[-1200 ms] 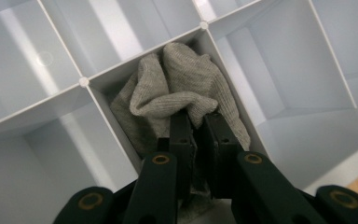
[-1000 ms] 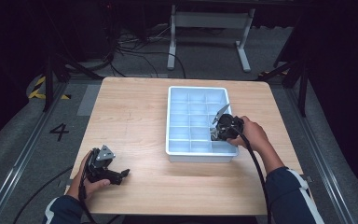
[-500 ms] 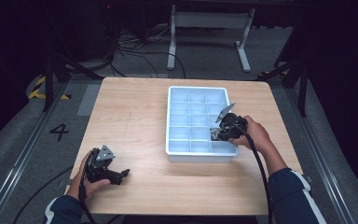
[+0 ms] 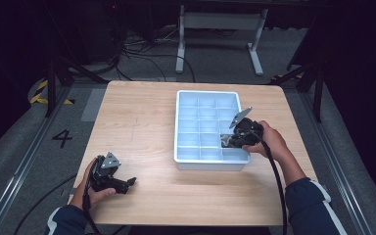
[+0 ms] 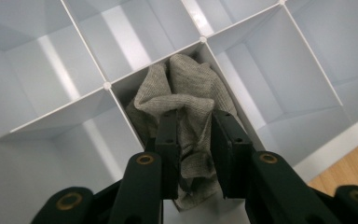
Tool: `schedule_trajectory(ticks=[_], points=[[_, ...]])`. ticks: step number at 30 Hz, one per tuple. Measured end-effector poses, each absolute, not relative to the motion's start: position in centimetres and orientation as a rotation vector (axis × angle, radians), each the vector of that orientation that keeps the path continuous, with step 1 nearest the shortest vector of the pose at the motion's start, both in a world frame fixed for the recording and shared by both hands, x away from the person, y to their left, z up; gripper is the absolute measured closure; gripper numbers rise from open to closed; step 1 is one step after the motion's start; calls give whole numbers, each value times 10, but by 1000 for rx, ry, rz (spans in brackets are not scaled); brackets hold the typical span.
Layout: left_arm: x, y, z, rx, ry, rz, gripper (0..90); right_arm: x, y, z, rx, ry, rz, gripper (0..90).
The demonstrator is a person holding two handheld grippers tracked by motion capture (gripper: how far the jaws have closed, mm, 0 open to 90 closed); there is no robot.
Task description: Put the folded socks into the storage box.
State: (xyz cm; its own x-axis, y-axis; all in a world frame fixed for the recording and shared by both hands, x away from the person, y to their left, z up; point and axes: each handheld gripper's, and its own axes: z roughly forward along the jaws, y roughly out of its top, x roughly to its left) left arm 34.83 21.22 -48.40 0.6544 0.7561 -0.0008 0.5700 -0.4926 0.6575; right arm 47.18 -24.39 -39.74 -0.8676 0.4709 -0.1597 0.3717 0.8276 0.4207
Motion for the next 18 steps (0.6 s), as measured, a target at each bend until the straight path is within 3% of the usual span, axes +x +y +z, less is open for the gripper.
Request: schedule_trajectory(ticks=[18], points=[[348,212,-484,2238,1025,382,4,457,-259,-385,649,2667,685,636]])
